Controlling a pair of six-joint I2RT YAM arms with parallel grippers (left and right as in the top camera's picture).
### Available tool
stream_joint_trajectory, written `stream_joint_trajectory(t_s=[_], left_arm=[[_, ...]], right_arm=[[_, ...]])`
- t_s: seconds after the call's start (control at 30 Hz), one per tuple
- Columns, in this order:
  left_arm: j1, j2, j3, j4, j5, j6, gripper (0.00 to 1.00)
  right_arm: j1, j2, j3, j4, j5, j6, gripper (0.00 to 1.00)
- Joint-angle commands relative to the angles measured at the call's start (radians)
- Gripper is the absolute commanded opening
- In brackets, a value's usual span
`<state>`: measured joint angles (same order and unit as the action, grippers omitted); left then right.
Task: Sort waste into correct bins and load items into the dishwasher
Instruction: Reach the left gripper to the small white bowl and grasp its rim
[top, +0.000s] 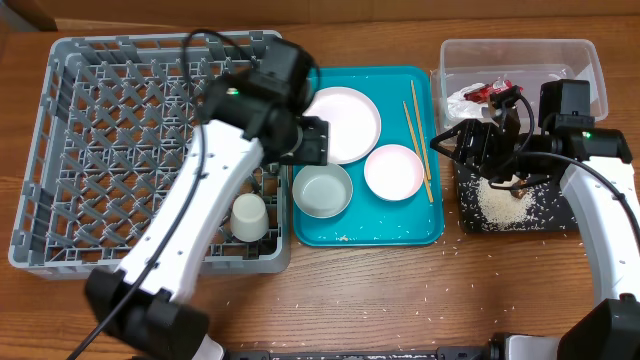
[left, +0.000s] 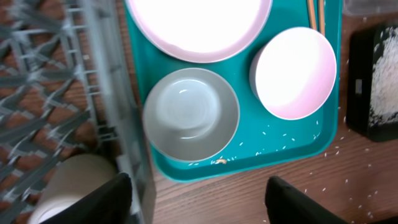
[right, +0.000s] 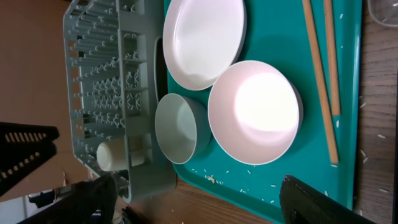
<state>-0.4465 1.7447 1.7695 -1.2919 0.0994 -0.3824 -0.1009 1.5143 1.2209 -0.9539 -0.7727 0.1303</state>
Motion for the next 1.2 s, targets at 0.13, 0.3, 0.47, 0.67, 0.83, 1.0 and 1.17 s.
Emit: stream_joint_trajectory(t_s=[0.13, 0.3, 0.47, 0.67, 0.83, 1.0, 1.17], left_arm=[[-0.046, 0.227, 0.008, 0.108, -0.109, 0.185, 0.77], [-0.038, 0.312, 0.008, 0.194, -0.110, 0.345, 0.76], [-0.037, 0.370, 0.006, 0.225, -0.109, 0.441, 0.70], [-0.038, 0.376, 0.006, 0.191, -0.087, 0.465, 0.67], [-0.041, 0.376, 0.006, 0.156, 0.076, 0.348, 0.65], [-0.066, 0.376, 0.006, 0.087, 0.100, 0.019, 0.54], [-0.103, 0.376, 0.006, 0.069, 0.036, -0.142, 0.50]], right_arm=[[0.005, 0.005, 0.004, 0.002, 0.014, -0.008, 0.85], [0.005, 0.005, 0.004, 0.000, 0.018, -0.008, 0.85], [0.005, 0.005, 0.004, 0.000, 0.030, -0.008, 0.85], [0.005, 0.005, 0.004, -0.001, 0.040, -0.008, 0.85], [0.005, 0.005, 0.004, 0.002, 0.040, -0.008, 0.85], [0.005, 0.005, 0.004, 0.001, 0.040, -0.008, 0.85], [0.005, 0.005, 0.004, 0.001, 0.040, -0.008, 0.85]])
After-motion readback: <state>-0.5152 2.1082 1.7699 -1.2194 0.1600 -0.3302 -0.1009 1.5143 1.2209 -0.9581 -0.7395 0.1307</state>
